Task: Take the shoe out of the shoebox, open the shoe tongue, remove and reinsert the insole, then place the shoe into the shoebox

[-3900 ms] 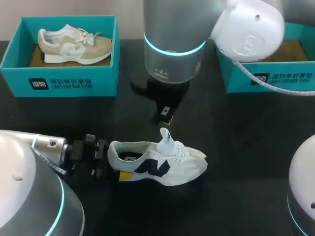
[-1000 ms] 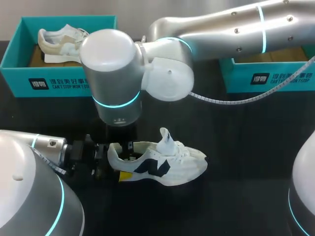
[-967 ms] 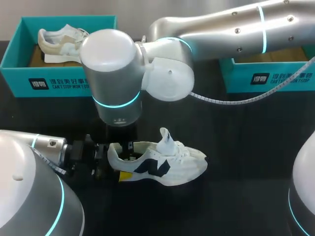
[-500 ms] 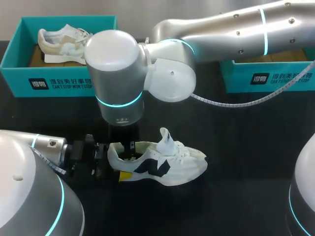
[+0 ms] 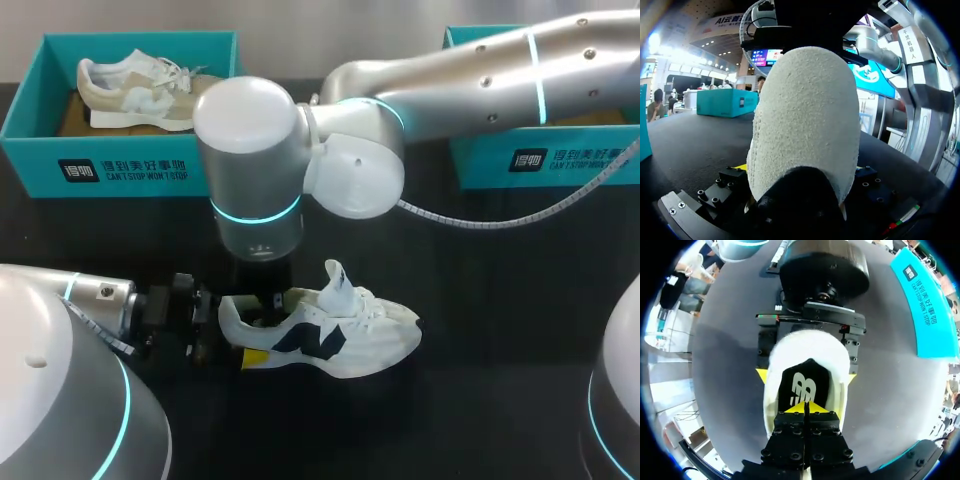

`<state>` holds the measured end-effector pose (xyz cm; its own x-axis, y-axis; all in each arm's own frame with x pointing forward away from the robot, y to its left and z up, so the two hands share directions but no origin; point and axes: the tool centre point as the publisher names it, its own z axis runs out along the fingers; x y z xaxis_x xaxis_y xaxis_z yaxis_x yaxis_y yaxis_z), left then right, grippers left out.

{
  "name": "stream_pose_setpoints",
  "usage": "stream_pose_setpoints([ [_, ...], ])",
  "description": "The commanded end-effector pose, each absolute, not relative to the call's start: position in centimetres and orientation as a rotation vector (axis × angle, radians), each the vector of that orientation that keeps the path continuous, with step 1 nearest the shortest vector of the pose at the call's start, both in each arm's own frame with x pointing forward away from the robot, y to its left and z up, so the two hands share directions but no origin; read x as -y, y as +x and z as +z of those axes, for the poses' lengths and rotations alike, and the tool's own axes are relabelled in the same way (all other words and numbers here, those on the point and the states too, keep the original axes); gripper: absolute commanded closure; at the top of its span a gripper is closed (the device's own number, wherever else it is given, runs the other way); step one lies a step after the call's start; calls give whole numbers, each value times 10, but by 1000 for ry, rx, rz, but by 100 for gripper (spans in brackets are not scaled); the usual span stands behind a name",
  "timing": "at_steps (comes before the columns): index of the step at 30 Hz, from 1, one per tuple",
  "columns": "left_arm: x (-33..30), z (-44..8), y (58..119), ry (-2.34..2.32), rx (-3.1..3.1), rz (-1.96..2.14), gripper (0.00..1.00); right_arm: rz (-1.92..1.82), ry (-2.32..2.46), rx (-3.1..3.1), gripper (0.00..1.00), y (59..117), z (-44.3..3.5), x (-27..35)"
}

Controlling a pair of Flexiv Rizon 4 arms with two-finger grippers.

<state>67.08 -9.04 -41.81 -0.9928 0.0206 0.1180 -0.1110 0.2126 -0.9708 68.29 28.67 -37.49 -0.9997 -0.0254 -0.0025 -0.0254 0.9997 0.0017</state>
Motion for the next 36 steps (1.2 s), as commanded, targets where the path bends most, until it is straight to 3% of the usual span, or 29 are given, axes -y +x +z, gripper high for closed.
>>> stream_pose_setpoints([
  [1, 90, -423, 672, 91, 2364, 1906, 100, 1, -1, -3149, 100, 687, -387, -282],
  [23, 90, -423, 672, 91, 2364, 1906, 100, -13, 201, -3122, 99, 686, -386, -230],
  [25, 90, -423, 672, 91, 2364, 1906, 100, 14, 213, -3128, 85, 687, -388, -226],
  [27, 90, -423, 672, 91, 2364, 1906, 100, 18, 211, -3134, 78, 687, -390, -225],
  [29, 90, -423, 672, 91, 2364, 1906, 100, 29, 204, -3142, 76, 688, -391, -225],
  [33, 90, -423, 672, 91, 2364, 1906, 100, 35, 199, -3151, 60, 689, -395, -227],
  [36, 90, -423, 672, 91, 2364, 1906, 100, 39, 191, -3159, 55, 688, -398, -230],
])
